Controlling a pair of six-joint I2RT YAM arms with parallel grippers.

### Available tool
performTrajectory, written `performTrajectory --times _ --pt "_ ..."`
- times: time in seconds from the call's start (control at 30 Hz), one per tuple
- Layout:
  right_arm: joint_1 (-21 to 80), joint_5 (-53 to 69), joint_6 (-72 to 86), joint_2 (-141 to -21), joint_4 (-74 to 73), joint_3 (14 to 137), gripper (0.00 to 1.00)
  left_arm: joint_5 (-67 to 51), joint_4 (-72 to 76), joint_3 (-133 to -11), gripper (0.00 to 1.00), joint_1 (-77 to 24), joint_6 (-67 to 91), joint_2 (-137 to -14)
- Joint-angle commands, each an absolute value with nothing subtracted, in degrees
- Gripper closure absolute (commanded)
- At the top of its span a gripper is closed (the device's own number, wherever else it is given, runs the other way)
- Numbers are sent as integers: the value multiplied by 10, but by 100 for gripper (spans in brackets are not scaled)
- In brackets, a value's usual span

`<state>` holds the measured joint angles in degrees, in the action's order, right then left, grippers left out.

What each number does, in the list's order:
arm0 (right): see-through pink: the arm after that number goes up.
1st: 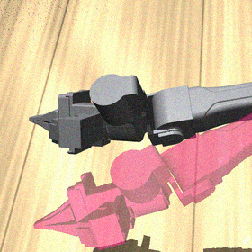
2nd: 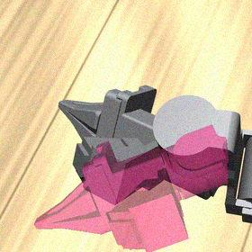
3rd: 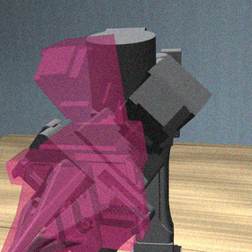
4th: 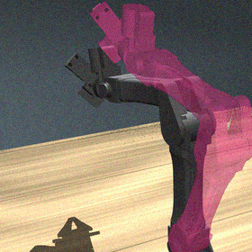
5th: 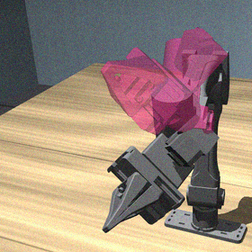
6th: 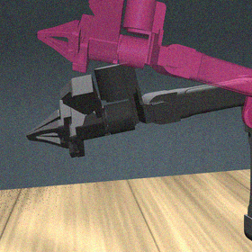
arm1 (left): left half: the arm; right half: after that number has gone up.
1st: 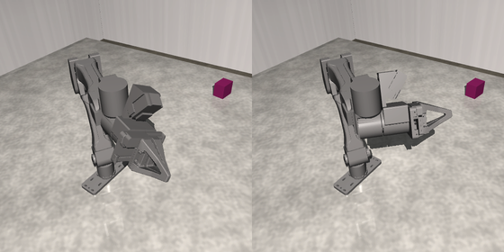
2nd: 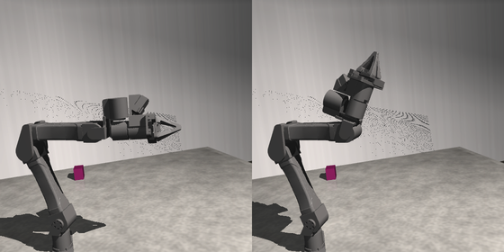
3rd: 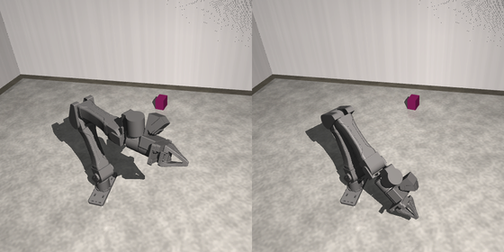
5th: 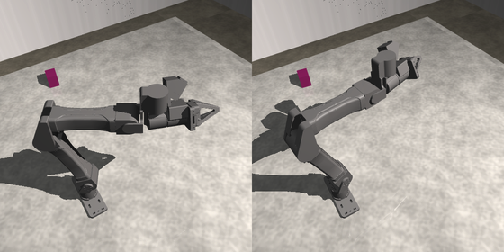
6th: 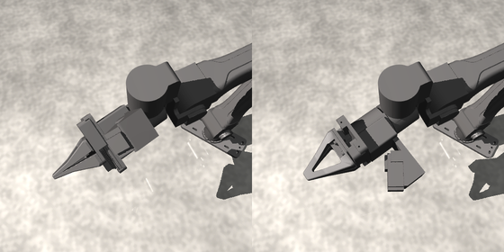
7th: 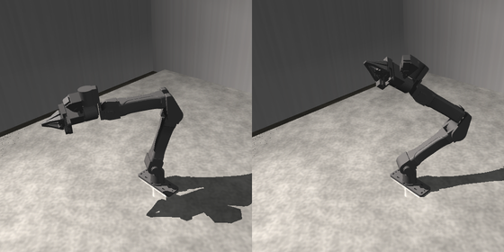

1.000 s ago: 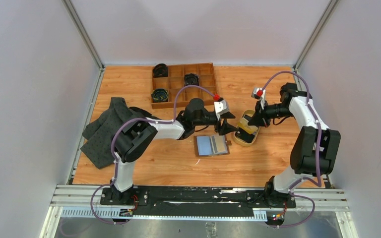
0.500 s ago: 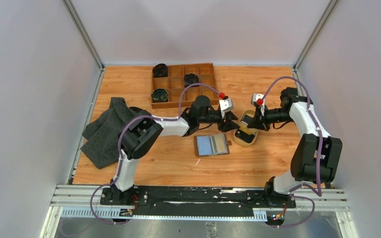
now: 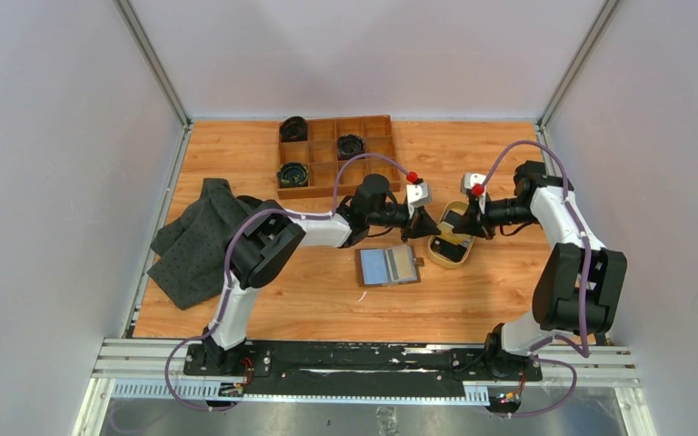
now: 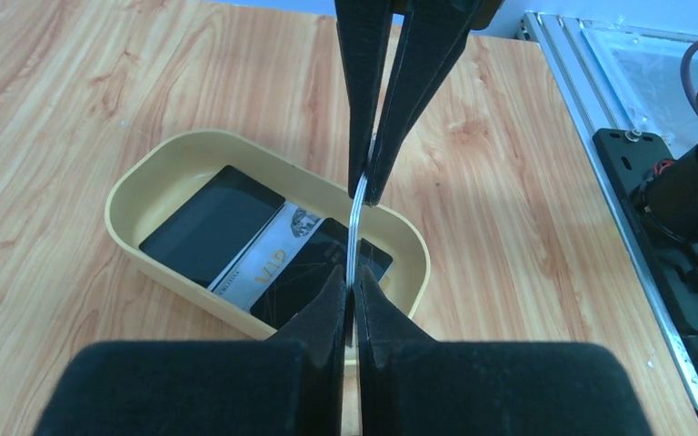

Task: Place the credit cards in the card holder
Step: Pick up the credit card from the storage box.

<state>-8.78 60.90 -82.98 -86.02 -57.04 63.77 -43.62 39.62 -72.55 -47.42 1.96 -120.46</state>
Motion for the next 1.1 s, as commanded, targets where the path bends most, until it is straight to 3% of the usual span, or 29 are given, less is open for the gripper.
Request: performTrajectory --times 0.0,0.17,0.3,0.4,0.5,0.7,0.8,1.07 --pt "-93 628 -847 -889 -621 651 90 -448 395 -747 100 -475 15 -1218" --pt "-92 610 -859 -948 -690 699 67 -458 395 -755 100 -475 11 -1223" --pt "-87 601 -878 -968 -721 717 59 -465 395 -763 100 -475 15 -1230" --pt "-79 597 -893 -970 -726 718 59 -467 395 -766 100 -475 17 -1233" --pt "-68 593 -908 -975 -735 724 63 -468 395 -769 100 -475 22 -1235" --pt "-62 583 -909 -1003 -751 745 89 -447 395 -773 100 -475 43 -1234" --pt "-62 575 -902 -1009 -750 744 96 -415 395 -766 100 -472 55 -1220" --pt "-86 576 -762 -1061 -720 797 100 -319 394 -686 57 -449 105 -1103"
